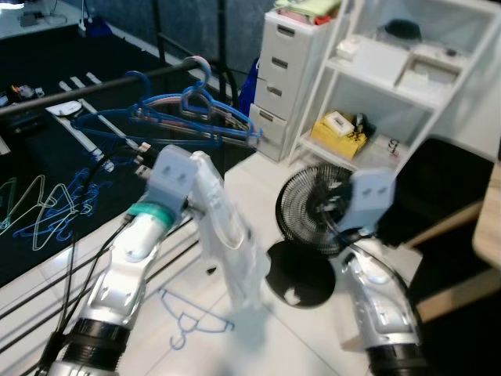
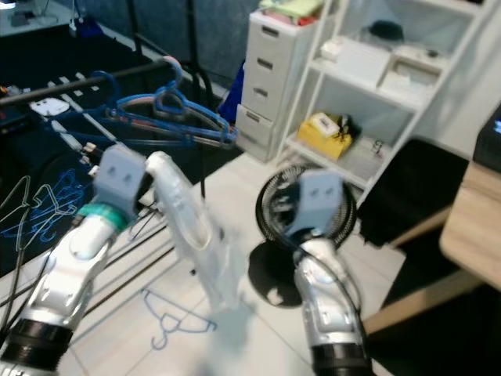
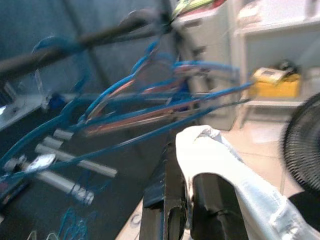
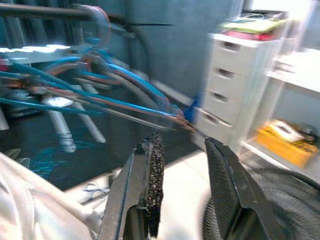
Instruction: Hang hanger
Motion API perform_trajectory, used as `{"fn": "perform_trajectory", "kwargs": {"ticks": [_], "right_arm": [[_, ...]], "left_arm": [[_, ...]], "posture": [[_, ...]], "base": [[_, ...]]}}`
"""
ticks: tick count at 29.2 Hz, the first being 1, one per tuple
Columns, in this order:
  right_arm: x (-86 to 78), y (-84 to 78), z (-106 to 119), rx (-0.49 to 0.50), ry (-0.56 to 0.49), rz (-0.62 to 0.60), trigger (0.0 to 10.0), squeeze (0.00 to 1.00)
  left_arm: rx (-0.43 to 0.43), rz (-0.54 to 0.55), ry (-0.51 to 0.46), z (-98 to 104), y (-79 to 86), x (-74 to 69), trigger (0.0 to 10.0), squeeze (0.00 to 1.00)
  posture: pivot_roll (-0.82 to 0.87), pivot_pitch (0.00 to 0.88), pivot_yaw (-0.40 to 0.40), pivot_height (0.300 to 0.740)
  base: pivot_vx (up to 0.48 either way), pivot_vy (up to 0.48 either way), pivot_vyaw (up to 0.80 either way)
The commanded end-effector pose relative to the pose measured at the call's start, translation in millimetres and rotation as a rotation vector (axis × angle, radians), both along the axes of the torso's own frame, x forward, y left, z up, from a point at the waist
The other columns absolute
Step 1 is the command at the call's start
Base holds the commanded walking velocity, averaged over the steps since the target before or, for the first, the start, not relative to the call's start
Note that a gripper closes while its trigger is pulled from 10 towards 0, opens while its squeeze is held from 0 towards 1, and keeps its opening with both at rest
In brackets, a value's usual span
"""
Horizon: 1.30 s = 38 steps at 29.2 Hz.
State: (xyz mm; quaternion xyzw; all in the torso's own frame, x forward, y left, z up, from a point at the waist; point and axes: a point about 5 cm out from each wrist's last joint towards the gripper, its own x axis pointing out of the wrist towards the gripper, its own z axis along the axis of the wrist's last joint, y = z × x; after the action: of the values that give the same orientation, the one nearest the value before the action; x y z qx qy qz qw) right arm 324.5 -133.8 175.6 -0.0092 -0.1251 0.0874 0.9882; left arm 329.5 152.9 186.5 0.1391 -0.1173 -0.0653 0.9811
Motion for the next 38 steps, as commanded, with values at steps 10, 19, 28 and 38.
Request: {"fn": "perform_trajectory", "kwargs": {"ticks": [10,19,28,38], "right_arm": [[-5.6,-0.1,-5,-0.035,0.014,0.033,10.0,0.0],[-8.1,0.6,-4,-0.042,0.012,0.042,10.0,0.0],[-9.5,-0.2,-4,-0.031,0.009,0.026,10.0,0.0],[-9.7,-2.0,-4,-0.021,0.013,0.005,10.0,0.0]], "left_arm": [[-0.225,-0.12,0.145,-4,-9.0,-22.3,10.0,0.0],[-0.193,-0.275,0.273,-16,-29.3,-51.0,10.0,0.0],[-0.159,-0.236,0.242,-9,-30.6,-48.2,10.0,0.0],[-0.134,-0.196,0.197,7,-28.4,-37.0,10.0,0.0]], "posture": [[0.02,0.04,0.043,0.74],[0.02,0.045,0.051,0.74],[0.02,0.05,0.061,0.74],[0.02,0.056,0.071,0.74]], "base": [[0.0,0.0,0.8],[0.0,0.0,0.8],[0.0,0.0,0.8],[0.0,0.0,0.8]]}}
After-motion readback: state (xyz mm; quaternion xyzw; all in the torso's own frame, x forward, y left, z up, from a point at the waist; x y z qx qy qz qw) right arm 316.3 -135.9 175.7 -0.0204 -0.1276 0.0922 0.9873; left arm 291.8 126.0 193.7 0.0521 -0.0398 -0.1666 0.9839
